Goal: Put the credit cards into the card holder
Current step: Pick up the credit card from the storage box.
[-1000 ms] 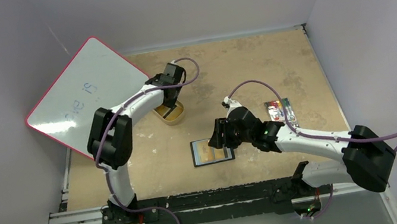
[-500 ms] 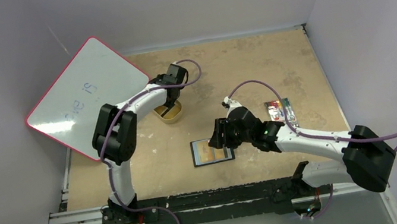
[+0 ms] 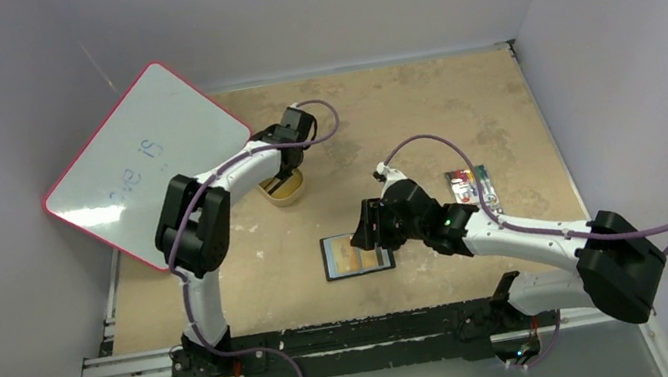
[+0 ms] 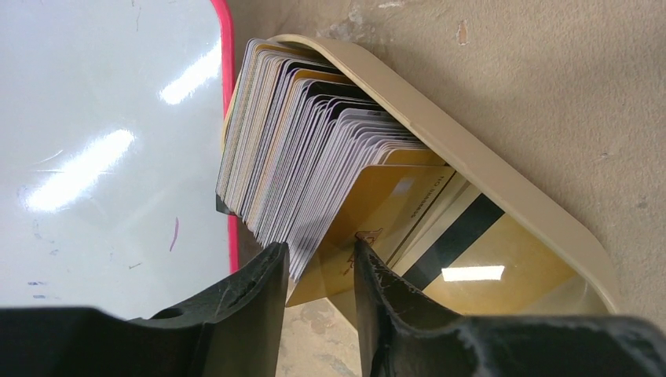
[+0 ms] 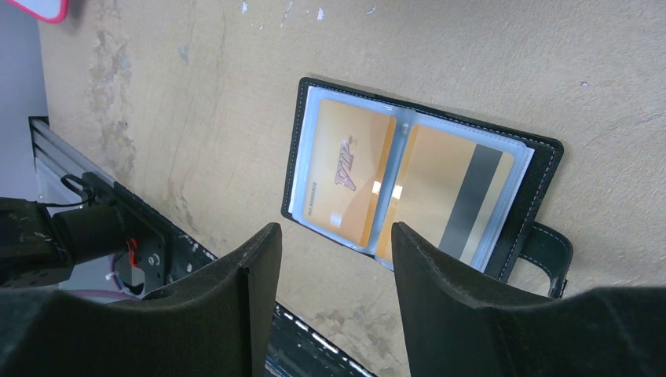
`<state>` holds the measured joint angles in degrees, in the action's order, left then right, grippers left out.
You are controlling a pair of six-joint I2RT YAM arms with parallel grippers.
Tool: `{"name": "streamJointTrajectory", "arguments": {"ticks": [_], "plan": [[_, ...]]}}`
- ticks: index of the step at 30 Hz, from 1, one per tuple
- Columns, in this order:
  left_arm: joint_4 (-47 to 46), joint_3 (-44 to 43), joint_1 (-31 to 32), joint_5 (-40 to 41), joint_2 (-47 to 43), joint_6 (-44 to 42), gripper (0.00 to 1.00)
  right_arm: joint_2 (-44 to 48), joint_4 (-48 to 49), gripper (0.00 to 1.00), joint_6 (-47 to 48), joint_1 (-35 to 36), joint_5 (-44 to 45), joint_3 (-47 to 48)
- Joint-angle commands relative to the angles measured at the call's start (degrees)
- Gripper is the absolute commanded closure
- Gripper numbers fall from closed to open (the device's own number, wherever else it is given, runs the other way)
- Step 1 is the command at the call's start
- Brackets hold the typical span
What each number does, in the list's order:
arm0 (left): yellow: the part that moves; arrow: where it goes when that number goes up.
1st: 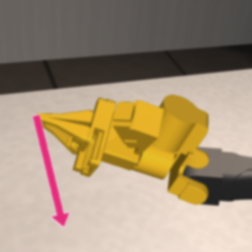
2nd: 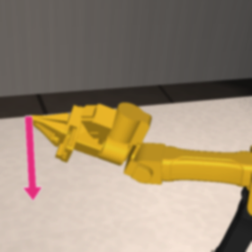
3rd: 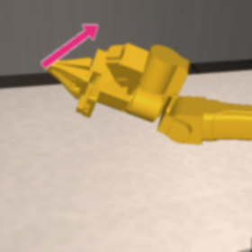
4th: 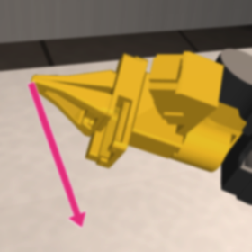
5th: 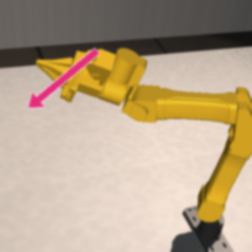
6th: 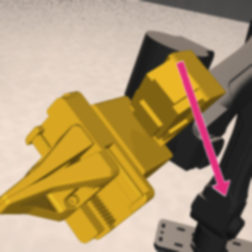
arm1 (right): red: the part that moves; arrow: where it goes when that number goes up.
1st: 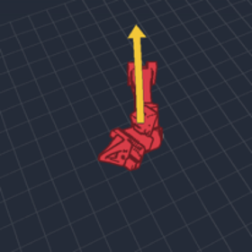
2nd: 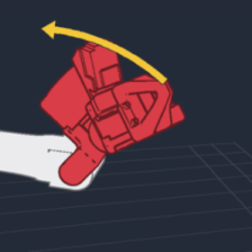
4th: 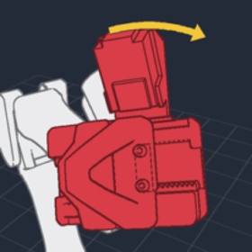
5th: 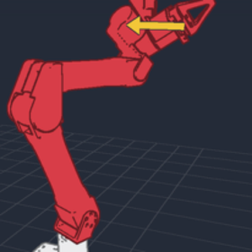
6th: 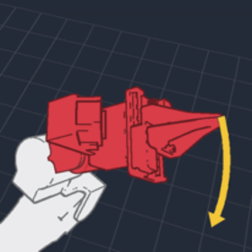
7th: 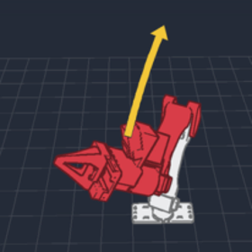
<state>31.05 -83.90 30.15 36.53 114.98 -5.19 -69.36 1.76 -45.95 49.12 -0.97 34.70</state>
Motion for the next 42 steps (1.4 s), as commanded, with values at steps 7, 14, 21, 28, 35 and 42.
{"name": "streamJointTrajectory", "arguments": {"ticks": [7,14,21,28,35,42], "plan": [[0.49,-3.71,-0.62,2.7,-1.41,-0.63,0.74,0.0,0.99,0.44,0.34,0.14,0.28,1.61],[4.8,-5.86,-0.53,-1.08,-2.17,2.0,0.9,-0.13,1.23,0.44,0.29,0.14,0.02,1.43],[12.58,-9.53,-0.53,-8.29,-4.21,7.1,1.0,-1.08,2.31,0.44,0.19,0.18,-0.79,1.27],[15.38,-9.89,-0.53,-17.46,-10.89,14.19,1.0,-3.27,1.82,0.44,-0.85,0.13,-0.37,1.98],[7.9,0.49,-0.53,-35.64,-21.5,24.04,1.0,-3.6,-1.29,0.37,-3.03,0.13,2.26,1.57],[-8.18,19.07,-0.4,-51.56,-33.0,38.51,1.0,-2.13,-2.19,0.25,-3.66,-1.37,3.46,0.08]]}}
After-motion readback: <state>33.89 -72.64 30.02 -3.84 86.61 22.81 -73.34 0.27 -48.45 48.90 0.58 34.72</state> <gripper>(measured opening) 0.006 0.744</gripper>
